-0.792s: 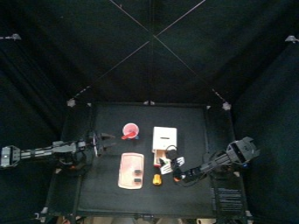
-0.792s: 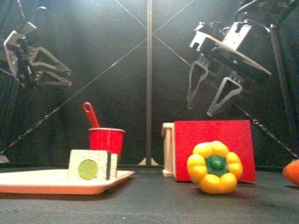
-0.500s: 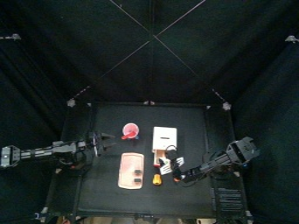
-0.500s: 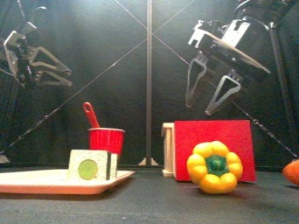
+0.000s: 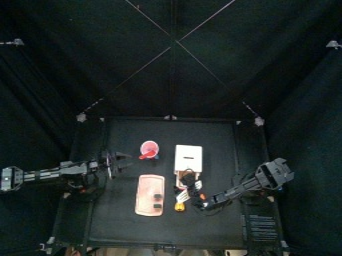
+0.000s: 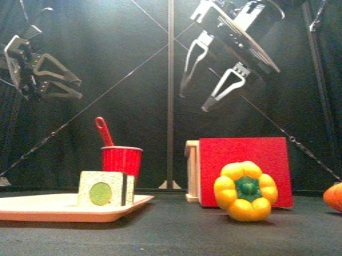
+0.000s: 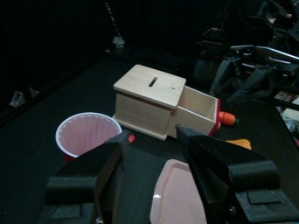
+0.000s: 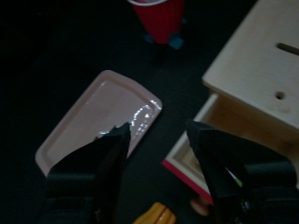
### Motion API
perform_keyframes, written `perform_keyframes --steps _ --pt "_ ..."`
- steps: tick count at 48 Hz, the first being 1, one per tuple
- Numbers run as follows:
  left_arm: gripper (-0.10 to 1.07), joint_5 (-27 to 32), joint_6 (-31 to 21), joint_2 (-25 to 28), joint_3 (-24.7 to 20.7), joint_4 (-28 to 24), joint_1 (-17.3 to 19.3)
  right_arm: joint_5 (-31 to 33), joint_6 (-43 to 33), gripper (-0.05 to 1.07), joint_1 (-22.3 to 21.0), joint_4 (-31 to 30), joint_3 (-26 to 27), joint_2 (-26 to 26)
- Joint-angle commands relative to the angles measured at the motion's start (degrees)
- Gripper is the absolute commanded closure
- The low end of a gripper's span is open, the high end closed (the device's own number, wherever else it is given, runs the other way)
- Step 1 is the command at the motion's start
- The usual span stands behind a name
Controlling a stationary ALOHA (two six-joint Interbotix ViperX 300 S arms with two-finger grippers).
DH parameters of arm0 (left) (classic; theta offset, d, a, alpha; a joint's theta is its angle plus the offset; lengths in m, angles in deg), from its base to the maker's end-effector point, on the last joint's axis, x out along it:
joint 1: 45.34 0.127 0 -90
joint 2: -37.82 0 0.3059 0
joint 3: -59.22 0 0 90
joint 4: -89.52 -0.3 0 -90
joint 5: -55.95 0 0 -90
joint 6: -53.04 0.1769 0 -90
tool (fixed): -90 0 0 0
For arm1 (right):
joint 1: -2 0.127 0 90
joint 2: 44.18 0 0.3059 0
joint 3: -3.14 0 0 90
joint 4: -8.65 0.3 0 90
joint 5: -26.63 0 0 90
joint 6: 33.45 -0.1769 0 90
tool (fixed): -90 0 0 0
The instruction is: Grab sushi piece from plate
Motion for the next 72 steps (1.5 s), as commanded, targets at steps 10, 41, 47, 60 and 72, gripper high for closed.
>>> perform_keyframes --steps 10,41,47,60,72 --pt "0.13 -0.26 0.00 0.18 -0.62 0.09 0.26 -11.60 2.11 0.15 -2.37 -3.52 3.25 -2.02" --pt "0.13 -0.26 0.00 0.18 -0.62 0.09 0.26 -21.62 25.22 0.15 -5.10 2.72 11.16 -12.39" --pt "0.13 -0.26 0.09 0.18 -0.53 0.09 0.26 -20.83 28.92 0.16 -5.19 4.83 12.66 -14.33" --pt "0.13 -0.26 0.09 0.18 -0.53 0.09 0.26 -18.81 34.80 0.16 -6.15 10.11 15.21 -17.40" --pt "0.13 -0.26 0.09 0.18 -0.53 0.09 0.26 -18.54 35.07 0.16 -6.86 10.81 16.17 -18.98"
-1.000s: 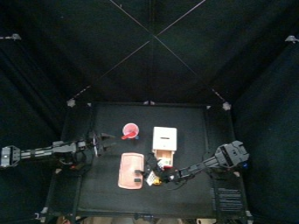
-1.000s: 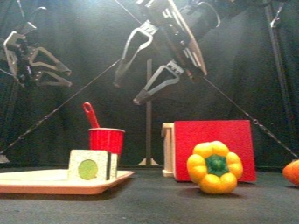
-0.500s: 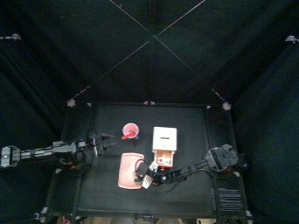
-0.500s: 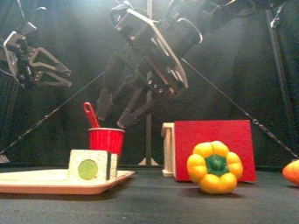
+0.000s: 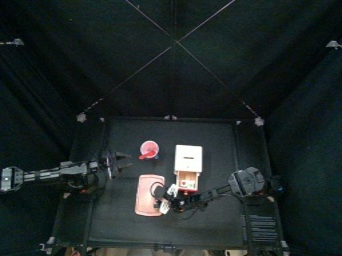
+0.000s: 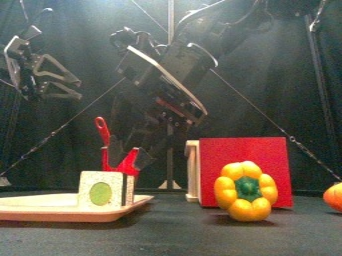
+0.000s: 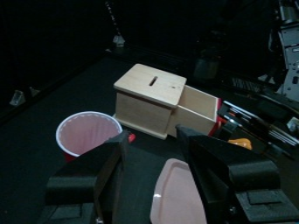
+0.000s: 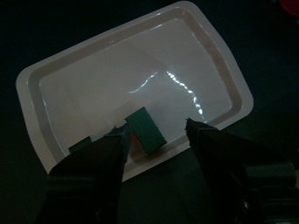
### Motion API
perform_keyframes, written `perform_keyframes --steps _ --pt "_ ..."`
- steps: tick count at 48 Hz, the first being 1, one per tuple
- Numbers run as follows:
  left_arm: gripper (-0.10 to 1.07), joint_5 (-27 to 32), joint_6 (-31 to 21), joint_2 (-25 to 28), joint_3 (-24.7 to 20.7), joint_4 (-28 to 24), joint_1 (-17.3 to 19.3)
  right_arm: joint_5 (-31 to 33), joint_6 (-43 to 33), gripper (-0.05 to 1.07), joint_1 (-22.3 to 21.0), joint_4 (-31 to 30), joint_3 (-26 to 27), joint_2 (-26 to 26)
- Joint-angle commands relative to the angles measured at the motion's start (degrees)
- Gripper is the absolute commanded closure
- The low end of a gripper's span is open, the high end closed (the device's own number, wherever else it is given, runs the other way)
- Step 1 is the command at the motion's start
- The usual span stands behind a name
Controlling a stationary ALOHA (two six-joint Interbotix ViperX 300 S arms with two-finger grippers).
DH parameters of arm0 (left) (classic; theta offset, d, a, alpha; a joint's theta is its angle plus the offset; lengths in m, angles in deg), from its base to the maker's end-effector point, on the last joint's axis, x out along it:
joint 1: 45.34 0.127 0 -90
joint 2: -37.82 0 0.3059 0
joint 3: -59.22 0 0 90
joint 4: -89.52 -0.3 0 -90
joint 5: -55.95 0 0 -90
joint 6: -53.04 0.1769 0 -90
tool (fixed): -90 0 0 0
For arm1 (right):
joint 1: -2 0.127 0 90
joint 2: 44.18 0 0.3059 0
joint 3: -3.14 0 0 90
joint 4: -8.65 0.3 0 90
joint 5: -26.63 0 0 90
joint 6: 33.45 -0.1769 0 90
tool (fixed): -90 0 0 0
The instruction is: Grab sushi piece from plate
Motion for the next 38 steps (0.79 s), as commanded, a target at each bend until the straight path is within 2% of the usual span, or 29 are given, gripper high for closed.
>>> perform_keyframes --steps 1,38 --pt "0.13 -0.18 0.18 0.18 -0.70 0.00 0.18 -0.18 0.09 0.16 -0.53 0.09 1.32 1.14" --pt "0.13 -0.18 0.18 0.18 -0.70 0.09 0.18 -3.87 0.09 0.18 -2.37 2.55 2.11 -1.85"
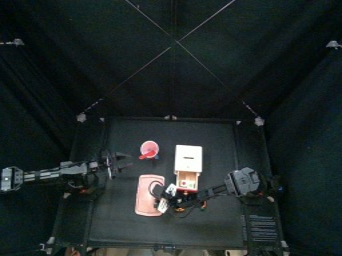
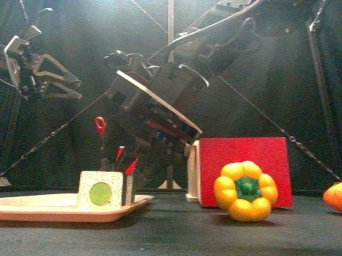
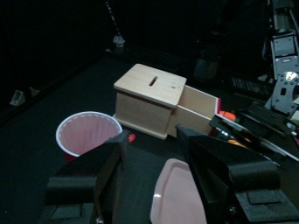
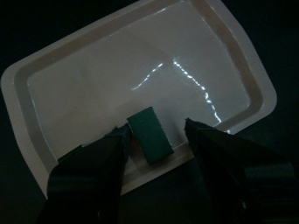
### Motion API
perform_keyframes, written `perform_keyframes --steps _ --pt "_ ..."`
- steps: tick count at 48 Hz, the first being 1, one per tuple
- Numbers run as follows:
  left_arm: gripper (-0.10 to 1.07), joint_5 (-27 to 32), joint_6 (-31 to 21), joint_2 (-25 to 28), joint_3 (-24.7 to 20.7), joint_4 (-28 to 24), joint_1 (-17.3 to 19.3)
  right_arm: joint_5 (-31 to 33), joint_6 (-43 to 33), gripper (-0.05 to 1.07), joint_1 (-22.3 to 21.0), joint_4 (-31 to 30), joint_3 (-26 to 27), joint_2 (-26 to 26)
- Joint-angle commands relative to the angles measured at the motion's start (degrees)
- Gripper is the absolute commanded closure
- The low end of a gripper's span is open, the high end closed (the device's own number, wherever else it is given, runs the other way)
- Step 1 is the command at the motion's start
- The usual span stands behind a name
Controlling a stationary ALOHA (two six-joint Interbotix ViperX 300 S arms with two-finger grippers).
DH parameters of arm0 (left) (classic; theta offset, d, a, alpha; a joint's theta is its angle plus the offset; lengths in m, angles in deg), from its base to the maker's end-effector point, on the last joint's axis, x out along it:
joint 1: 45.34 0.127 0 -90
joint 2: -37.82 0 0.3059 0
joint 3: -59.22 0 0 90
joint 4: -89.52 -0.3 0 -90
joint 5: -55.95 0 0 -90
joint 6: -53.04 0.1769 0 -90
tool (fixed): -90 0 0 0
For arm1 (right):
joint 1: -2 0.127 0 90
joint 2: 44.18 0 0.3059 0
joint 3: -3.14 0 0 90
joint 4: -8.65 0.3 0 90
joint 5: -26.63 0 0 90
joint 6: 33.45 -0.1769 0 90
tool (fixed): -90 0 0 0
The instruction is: Grab sushi piece from plate
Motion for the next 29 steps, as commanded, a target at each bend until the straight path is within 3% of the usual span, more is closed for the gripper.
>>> perform_keyframes --steps 1,20,29 --pt "0.13 -0.26 0.09 0.18 -0.70 0.00 0.18 -0.18 0.09 0.18 -0.62 0.09 1.23 1.14" --pt "0.13 -0.26 0.09 0.18 -0.70 0.00 0.18 -0.18 0.00 0.48 -0.62 0.18 2.29 1.58" --pt "0.13 -0.26 0.09 0.18 -0.62 0.09 0.18 0.97 0.09 0.51 -0.62 1.85 3.34 3.69"
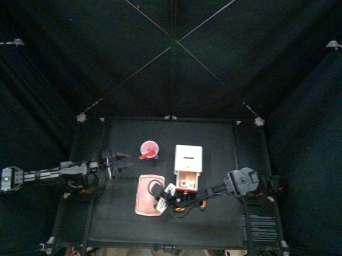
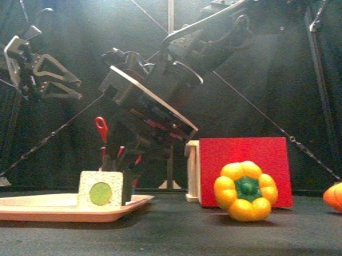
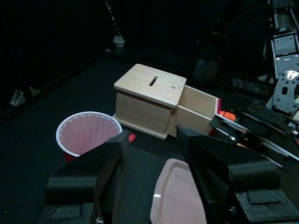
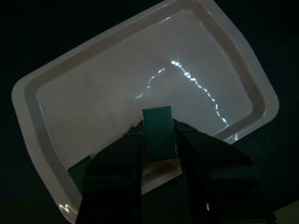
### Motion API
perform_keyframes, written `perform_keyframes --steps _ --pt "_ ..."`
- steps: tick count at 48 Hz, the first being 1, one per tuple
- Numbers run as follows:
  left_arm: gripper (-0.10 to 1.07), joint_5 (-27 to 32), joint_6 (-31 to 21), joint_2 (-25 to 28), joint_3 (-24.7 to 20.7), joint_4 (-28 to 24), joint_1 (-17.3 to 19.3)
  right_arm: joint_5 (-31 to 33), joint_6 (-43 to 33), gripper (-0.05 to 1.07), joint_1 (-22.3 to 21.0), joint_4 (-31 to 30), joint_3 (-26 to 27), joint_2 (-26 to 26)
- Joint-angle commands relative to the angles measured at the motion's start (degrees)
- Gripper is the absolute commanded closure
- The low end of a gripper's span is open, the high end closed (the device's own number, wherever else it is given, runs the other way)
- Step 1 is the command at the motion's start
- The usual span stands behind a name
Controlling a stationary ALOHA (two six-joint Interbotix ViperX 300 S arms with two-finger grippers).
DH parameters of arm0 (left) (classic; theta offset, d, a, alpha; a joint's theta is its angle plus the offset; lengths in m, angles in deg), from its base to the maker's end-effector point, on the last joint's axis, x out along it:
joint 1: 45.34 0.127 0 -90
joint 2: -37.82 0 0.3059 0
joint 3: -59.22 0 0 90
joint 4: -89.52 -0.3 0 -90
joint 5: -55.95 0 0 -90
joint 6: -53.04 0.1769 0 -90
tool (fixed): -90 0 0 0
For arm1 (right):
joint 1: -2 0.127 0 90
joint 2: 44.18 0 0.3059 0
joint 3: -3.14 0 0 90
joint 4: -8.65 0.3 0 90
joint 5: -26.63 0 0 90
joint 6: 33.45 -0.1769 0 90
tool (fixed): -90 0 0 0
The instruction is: Grab sushi piece from plate
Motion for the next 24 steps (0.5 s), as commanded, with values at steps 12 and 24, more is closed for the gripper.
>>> perform_keyframes --steps 12,24 --pt "0.13 -0.18 0.09 0.18 -0.70 0.00 0.18 2.02 0.00 0.51 0.09 0.44 1.93 5.36" --pt "0.13 -0.26 0.09 0.18 -0.70 0.09 0.18 3.34 -0.79 0.52 0.18 1.05 2.64 6.24"
